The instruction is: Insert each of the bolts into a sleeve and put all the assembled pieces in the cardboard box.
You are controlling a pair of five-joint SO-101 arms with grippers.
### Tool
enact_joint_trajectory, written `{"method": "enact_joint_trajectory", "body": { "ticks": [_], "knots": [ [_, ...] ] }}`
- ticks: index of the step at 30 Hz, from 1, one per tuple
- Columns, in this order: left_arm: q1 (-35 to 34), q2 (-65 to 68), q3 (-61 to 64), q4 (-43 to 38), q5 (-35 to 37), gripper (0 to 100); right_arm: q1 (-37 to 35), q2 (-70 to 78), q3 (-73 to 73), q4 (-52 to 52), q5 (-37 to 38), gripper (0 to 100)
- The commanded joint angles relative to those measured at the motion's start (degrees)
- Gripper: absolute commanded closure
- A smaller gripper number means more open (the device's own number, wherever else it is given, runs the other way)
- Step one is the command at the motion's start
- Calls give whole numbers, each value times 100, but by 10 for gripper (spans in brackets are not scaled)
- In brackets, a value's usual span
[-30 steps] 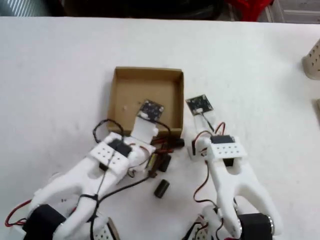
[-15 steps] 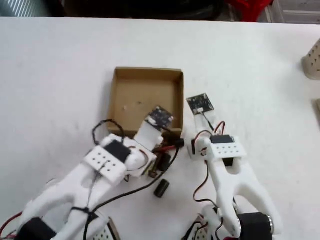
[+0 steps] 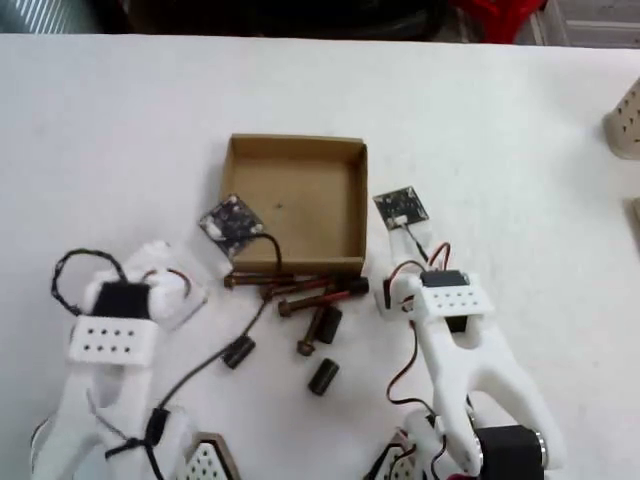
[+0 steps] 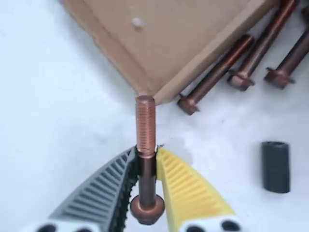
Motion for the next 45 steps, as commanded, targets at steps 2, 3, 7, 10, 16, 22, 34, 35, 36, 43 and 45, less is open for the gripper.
{"method": "enact_joint_trajectory", "body": {
  "ticks": [2,3,7,10,16,22,34,35,36,43,45],
  "knots": [
    [-1033,752,-791,9,-1336,980,66,-22,-114,-84,62,981],
    [-1209,989,-1020,9,-1521,980,66,-22,-114,-84,62,981],
    [-1692,2273,-2110,105,-1776,980,66,-22,-114,-84,62,981],
    [-1745,3319,-3007,668,-1653,979,66,-22,-114,-84,62,981],
    [-1763,5059,-4264,1046,-888,978,66,-22,-114,-84,62,981],
    [-1596,5859,-4695,1037,-2286,978,66,-22,-114,-84,62,981],
    [-1182,6018,-5090,1670,-3534,844,66,-22,-114,-92,62,981],
    [-1191,6026,-5169,1670,-3402,818,66,-22,-114,-110,62,981],
    [-1191,6026,-5248,1670,-3288,806,66,-22,-97,-163,62,981],
    [-1156,5974,-5591,1776,-2092,806,66,-22,-97,-180,62,981],
    [-1156,5974,-5662,1960,-1152,806,66,-22,-97,-189,62,981]
  ]
}}
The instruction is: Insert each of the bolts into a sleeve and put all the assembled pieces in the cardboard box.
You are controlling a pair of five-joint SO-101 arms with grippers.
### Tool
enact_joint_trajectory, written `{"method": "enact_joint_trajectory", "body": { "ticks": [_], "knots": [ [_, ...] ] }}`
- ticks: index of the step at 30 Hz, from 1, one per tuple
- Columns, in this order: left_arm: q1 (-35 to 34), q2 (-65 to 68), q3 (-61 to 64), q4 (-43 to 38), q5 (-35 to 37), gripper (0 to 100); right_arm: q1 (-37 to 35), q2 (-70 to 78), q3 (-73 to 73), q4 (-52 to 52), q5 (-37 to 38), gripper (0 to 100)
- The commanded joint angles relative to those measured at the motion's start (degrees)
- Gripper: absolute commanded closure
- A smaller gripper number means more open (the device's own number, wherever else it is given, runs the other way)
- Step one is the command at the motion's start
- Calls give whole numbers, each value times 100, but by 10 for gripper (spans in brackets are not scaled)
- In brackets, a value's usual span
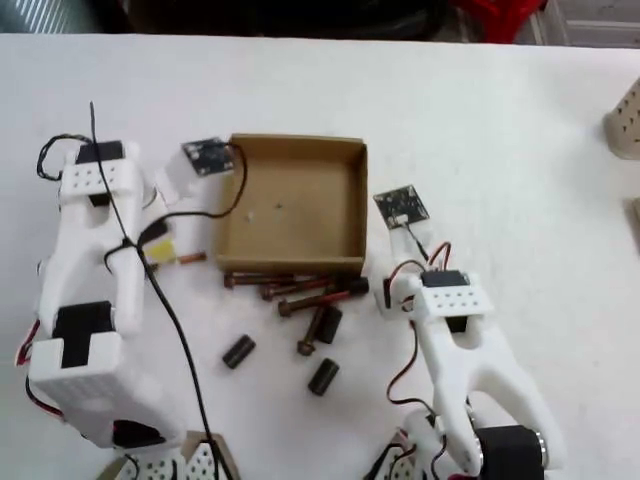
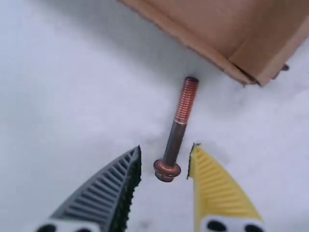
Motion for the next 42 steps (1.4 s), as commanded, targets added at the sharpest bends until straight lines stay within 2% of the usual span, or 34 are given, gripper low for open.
{"method": "enact_joint_trajectory", "body": {
  "ticks": [1,5,7,12,17,20,26,30,35,42],
  "knots": [
    [92,-92,-360,413,2013,809,57,-22,-97,-110,62,981],
    [-40,-92,-273,800,4457,901,31,-22,-97,-119,62,981],
    [-66,-110,-141,835,5046,973,31,-22,-97,-119,62,981],
    [-75,-743,747,510,5099,980,40,-22,-97,-119,62,981],
    [-251,-2255,2593,-651,5169,978,48,-22,-97,-119,62,981],
    [-198,-2527,3200,-1143,5635,977,48,-22,-97,-119,62,981],
    [-233,-901,2145,-862,6092,977,48,-22,-97,-110,62,981],
    [-593,251,1169,-809,6462,977,48,-22,-88,-110,62,981],
    [-831,681,273,-545,6497,977,57,-31,-88,-92,62,981],
    [-391,1068,-316,-607,6892,977,57,-31,-88,-92,62,981]
  ]
}}
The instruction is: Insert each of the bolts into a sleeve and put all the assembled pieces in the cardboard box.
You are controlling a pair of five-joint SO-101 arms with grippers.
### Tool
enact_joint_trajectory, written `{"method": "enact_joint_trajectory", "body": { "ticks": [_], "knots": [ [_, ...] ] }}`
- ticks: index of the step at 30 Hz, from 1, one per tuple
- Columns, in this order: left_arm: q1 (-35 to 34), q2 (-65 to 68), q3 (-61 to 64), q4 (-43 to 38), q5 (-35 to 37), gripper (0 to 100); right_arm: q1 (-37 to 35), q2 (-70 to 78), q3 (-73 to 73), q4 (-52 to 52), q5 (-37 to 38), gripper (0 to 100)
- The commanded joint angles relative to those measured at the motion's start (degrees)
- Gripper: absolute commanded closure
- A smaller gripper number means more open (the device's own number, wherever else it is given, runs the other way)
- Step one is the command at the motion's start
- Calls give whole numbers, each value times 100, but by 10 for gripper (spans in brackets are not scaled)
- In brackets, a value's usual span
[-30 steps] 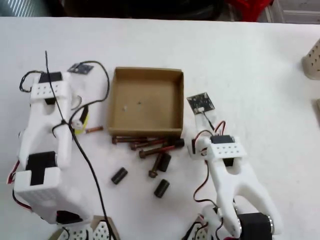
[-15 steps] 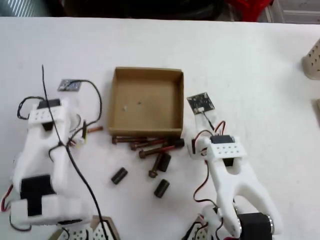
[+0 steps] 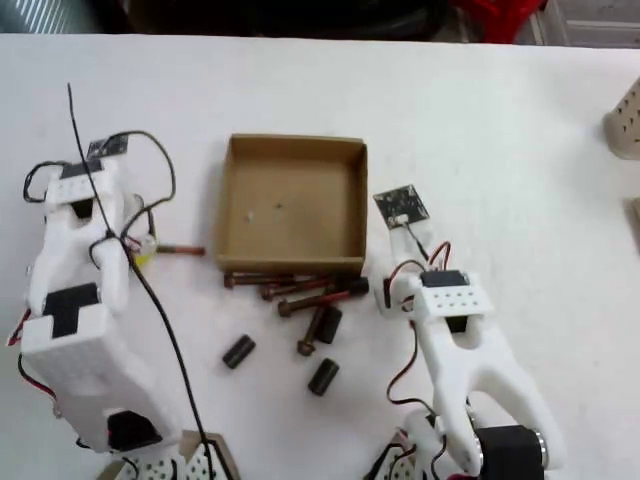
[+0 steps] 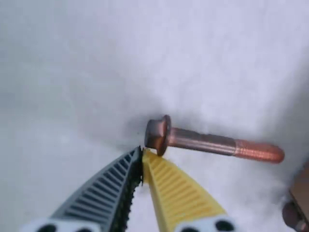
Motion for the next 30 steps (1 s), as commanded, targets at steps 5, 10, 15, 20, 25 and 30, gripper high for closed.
{"method": "enact_joint_trajectory", "body": {
  "ticks": [5,10,15,20,25,30],
  "knots": [
    [523,734,-1266,18,176,977,66,-31,-88,-57,62,981],
    [681,910,-1811,18,334,977,66,-31,-88,-57,62,981],
    [857,901,-1881,255,1029,977,66,-31,-88,-66,62,981],
    [857,892,-1934,299,1152,964,66,-31,-88,-75,62,981],
    [927,470,-1881,844,1116,830,57,-31,-88,-75,62,981],
    [954,-233,-1433,809,1160,844,48,-31,-88,-75,62,981]
  ]
}}
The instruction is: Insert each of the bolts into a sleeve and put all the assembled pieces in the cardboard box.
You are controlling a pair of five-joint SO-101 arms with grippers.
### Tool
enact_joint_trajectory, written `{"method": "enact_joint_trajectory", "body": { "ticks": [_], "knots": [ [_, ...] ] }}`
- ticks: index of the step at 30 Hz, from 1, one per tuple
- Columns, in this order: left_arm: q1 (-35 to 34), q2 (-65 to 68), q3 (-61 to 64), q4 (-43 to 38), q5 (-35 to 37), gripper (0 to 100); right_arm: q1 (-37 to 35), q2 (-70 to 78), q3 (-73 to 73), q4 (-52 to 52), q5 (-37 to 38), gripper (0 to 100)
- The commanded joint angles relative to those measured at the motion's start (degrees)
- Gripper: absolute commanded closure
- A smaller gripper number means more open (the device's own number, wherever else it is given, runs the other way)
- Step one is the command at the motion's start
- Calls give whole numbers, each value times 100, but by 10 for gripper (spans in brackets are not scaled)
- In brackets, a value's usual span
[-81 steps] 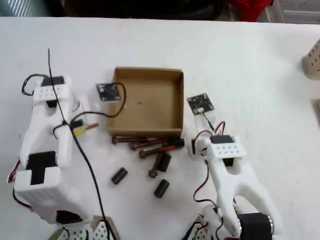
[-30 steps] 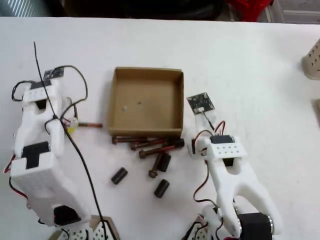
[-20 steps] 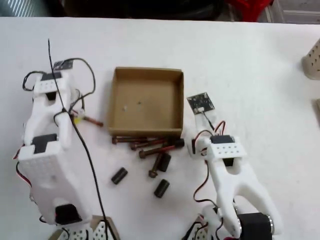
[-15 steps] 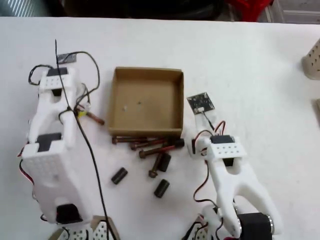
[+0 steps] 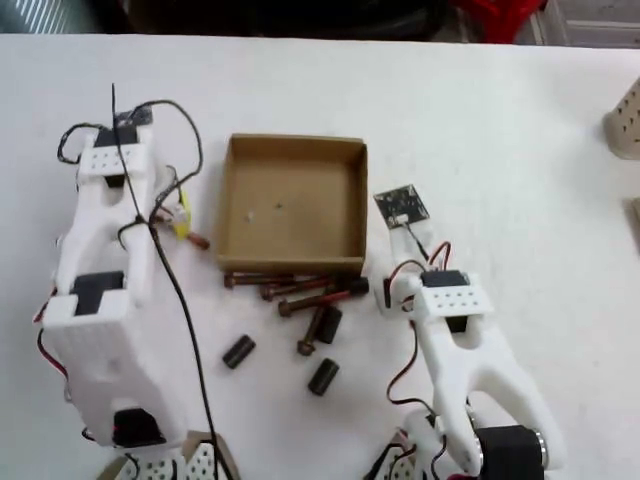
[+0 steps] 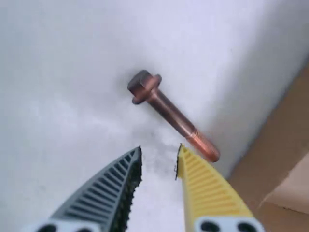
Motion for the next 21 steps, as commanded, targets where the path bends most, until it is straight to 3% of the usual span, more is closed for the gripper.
{"method": "enact_joint_trajectory", "body": {
  "ticks": [1,9,16,21],
  "knots": [
    [163,-901,334,-264,88,849,40,-31,-88,-75,62,981],
    [145,-1262,1556,-1697,1741,858,31,-31,-88,-75,62,981],
    [119,-1209,1679,-2268,2382,861,40,-31,-88,-75,70,981],
    [136,-1209,2092,-2866,2462,861,40,-31,-88,-57,70,981]
  ]
}}
